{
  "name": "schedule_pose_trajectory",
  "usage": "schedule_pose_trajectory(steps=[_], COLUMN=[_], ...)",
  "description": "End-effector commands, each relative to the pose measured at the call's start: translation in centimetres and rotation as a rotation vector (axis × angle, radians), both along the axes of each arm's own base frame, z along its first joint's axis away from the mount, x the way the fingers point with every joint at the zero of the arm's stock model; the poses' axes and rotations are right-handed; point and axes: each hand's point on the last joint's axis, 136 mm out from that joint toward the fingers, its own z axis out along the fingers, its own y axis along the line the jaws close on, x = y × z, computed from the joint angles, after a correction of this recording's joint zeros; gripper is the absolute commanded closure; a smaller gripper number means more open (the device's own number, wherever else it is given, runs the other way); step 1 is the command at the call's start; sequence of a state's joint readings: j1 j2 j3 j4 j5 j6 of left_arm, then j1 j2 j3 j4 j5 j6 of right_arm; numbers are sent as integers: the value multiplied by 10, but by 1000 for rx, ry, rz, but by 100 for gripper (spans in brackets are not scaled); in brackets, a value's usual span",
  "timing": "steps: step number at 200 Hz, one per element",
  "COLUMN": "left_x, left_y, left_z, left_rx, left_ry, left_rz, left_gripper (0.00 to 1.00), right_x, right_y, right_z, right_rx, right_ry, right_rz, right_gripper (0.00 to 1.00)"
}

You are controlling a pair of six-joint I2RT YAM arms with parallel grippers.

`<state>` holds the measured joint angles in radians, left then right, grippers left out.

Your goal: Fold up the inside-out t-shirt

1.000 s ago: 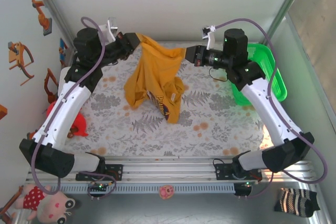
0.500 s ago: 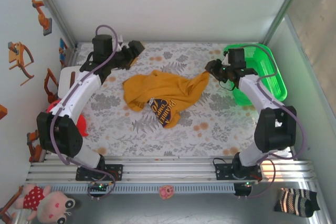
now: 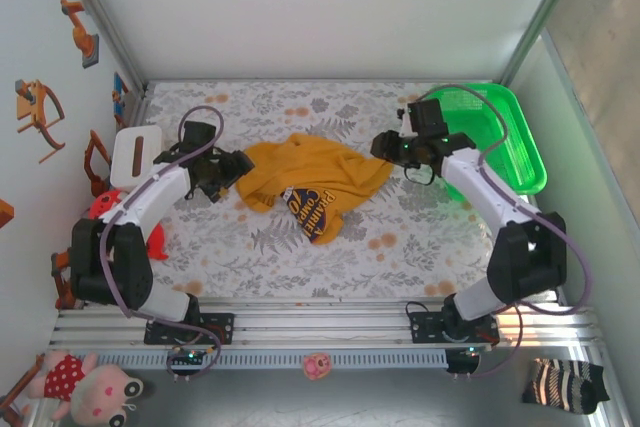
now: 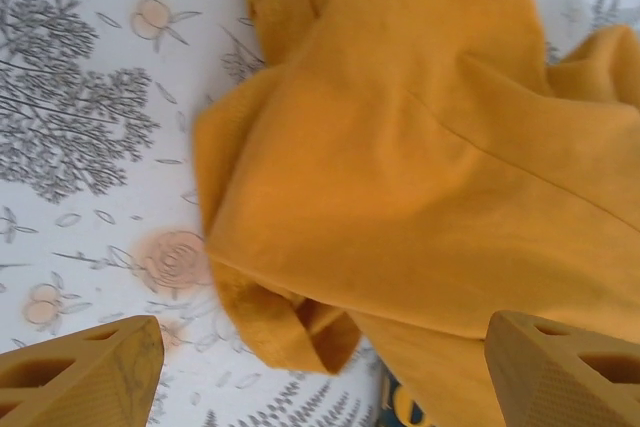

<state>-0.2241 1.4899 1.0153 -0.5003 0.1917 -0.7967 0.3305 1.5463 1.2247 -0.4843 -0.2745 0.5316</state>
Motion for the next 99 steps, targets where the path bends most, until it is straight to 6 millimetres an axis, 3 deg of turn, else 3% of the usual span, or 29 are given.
schedule_pose_trajectory(steps=[1, 23, 70, 99], left_x=[13, 23, 36, 42], left_y=[13, 19, 27, 29], left_z=[2, 6, 19, 24], left_rx=[65, 85, 96, 96], left_ry=[-14, -24, -57, -77], left_rz=[-12, -20, -24, -28], left_gripper=[16, 16, 13, 9], right_x=[-3, 3, -6, -12], right_y=[14, 30, 11, 19], right_z=[-34, -54, -82, -94], right_rx=[-108, -130, -203, -142], right_ry=[85, 127, 202, 241], right_rz=[86, 110, -22, -32], right_gripper=[55, 55, 50, 50])
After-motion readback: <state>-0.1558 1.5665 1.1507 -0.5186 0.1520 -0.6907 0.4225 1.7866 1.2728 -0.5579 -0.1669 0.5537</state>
